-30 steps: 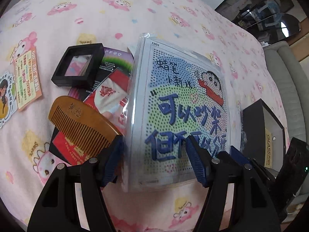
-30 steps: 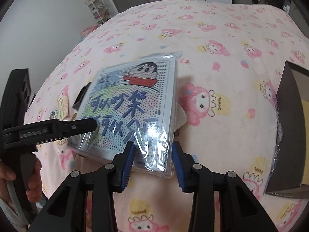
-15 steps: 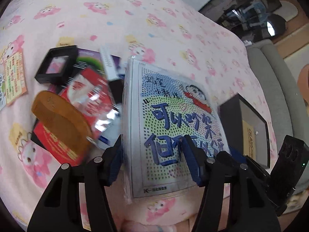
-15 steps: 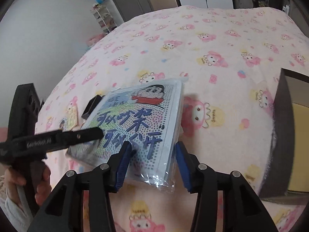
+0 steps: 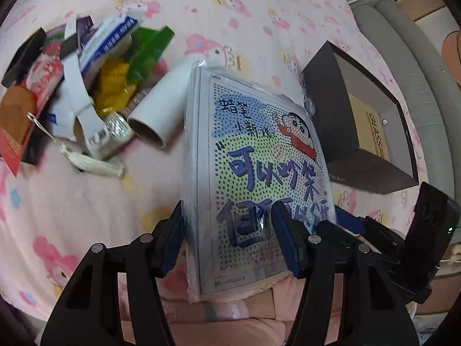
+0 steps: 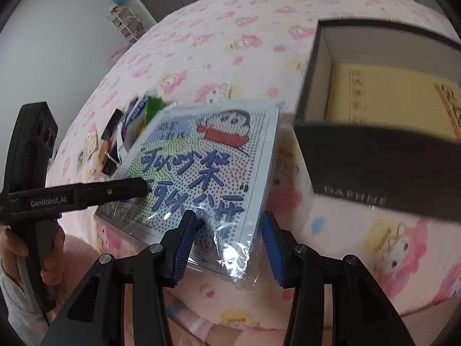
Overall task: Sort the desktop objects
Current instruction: 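Lift the bead kit with the right gripper and carry it to the black box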
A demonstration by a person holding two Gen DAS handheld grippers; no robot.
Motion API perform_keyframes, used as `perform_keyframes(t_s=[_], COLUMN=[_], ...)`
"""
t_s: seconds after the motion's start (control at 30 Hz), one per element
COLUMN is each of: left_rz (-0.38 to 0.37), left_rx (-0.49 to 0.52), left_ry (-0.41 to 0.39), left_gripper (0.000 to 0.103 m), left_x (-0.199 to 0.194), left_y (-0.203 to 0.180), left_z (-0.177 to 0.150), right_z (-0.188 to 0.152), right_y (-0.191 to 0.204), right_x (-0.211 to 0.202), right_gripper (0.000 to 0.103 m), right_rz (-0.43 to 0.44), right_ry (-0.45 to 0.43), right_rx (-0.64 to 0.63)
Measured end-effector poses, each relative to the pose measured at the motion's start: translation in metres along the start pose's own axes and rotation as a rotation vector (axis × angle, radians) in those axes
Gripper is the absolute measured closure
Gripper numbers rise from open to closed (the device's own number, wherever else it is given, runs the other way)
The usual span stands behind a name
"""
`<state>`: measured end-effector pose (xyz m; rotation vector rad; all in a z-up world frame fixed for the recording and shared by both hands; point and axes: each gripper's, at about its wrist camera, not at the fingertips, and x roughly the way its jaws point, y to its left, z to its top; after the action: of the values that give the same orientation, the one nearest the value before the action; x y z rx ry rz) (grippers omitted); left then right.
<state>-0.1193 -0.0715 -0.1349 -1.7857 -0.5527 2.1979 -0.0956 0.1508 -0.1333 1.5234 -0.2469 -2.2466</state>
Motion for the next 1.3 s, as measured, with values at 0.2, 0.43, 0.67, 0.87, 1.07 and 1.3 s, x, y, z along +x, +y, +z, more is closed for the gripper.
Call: perform_keyframes(t_s=[0.2,0.43,0.67,0.87,1.07,1.3], left_rz=[0.037,0.097,0.116,0.135,0.083,0.112], left_rx=[-0.066,-0.106,-0.095,-0.033,-0.022,-0.021], left_ry=[0.06,0.05,0.082,0.084,0.098,0.145], left_gripper=[0.043,0.043,0.035,0.029,0.034,0.016], left_x=[0.026,0.041,0.059,0.066,0.063,0.091], left_y=[0.009,0.016,0.013,0.0,-0.001,-0.005], left_z=[0.006,0.01,0.014,0.009,0.0,0.001], right_z=[-0.008,0.002,-0.005,-0.008,-0.012,-0.016], right_y=[-0.016,-0.017,-0.039,-0.037,-0.034,-0.035], right_x=[0.016,0.031,0.057,0.059,0.042,0.051], right_gripper=[0.06,0.06,0.047,0.052,0.054,0.054], right_rz=[0.027,-0.048,0.039,0.08,0.049,-0.009], right_ry=[0.045,0.012,0.088,0.053,0.007,0.043], right_rx=[0.04,0.047,0.136,0.104,0.071,0.061])
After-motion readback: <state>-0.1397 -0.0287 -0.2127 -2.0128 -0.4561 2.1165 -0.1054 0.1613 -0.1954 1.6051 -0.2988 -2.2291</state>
